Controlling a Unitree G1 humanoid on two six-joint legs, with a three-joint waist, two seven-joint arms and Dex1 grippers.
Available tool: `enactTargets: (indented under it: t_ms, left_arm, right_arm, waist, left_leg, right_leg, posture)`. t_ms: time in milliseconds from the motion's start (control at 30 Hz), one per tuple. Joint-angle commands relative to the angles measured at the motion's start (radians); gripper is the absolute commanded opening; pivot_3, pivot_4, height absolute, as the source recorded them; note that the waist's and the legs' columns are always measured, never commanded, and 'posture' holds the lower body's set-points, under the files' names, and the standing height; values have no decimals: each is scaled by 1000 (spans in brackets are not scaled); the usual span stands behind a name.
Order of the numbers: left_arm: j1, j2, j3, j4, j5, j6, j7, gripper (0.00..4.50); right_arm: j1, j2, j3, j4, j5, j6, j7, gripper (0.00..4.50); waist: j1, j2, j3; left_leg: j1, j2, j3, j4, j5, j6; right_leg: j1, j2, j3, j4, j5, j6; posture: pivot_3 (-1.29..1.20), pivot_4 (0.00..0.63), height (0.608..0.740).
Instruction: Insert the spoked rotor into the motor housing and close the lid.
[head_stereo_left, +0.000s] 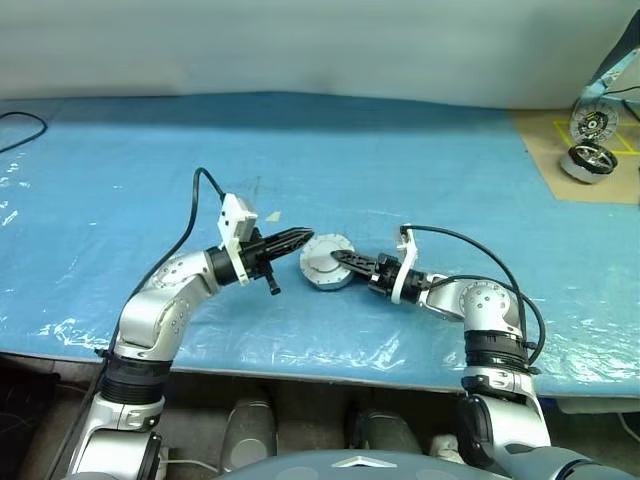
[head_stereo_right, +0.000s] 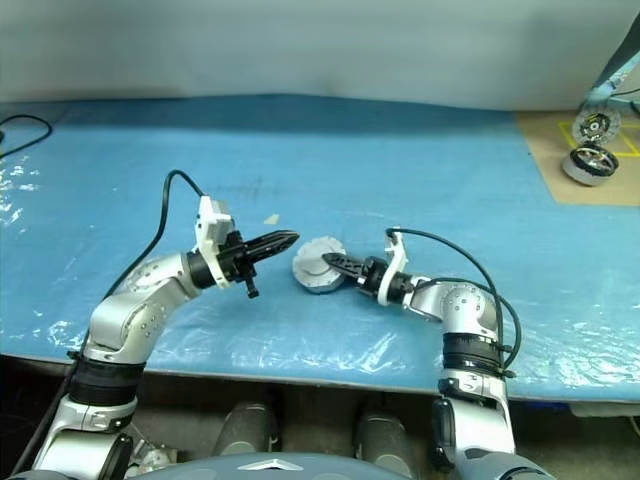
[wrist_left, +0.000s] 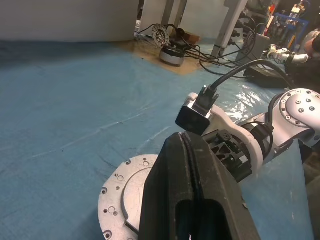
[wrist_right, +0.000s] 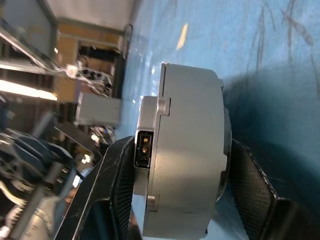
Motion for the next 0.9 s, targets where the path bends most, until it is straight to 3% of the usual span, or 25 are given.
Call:
enactTargets:
  t_ms: [33,67,167,333,533,900]
  left_arm:
    - [32,3,50,-19,-48,34,33,0]
    - [39,-6,71,-9,-72,50,46,0]
    - [21,-30,194,11,-274,185,96,585]
    - [12,-46,298,32,-460,294,161,2339]
    - [44,-90,296,58,-571,386,209,4410]
    - [23,-174,334,188,-702,447,278,4477]
  right_arm:
    - [-83,34,-119,-15,140,18,-51,2403]
    - [-99,45,-140,-14,160,20,-72,2403]
    - [-131,68,-172,-20,204,28,-119,2403]
    - [-151,88,-180,-10,235,26,-167,2403]
    - [-164,112,-170,-36,297,54,-194,2403]
    - [-165,85,-126,-93,384,88,-219,2403]
  waist:
    - [1,2,2]
    - [1,2,3]
    - [1,2,3]
    - [4,2,3]
    - [7,2,3]
    - [16,2,3]
  left_leg:
    - [0,0,0,0,0,0]
    - [-1,0,0,0,0,1]
    - [-7,0,0,2,2,3]
    - [-13,-1,0,5,2,3]
    - [-14,-1,-1,8,0,0]
    - [-13,-1,-1,11,1,-2]
  right_leg:
    - [0,0,0,0,0,0]
    - [-1,0,0,0,0,0]
    - [-7,0,0,2,0,0]
    - [-12,2,0,5,0,0]
    - [-12,2,-1,6,0,0]
    - [-11,1,0,10,2,3]
  posture:
    - [0,150,740]
    - [0,150,740]
    - [0,150,740]
    - [0,150,740]
    - [0,150,740]
    - [0,150,740]
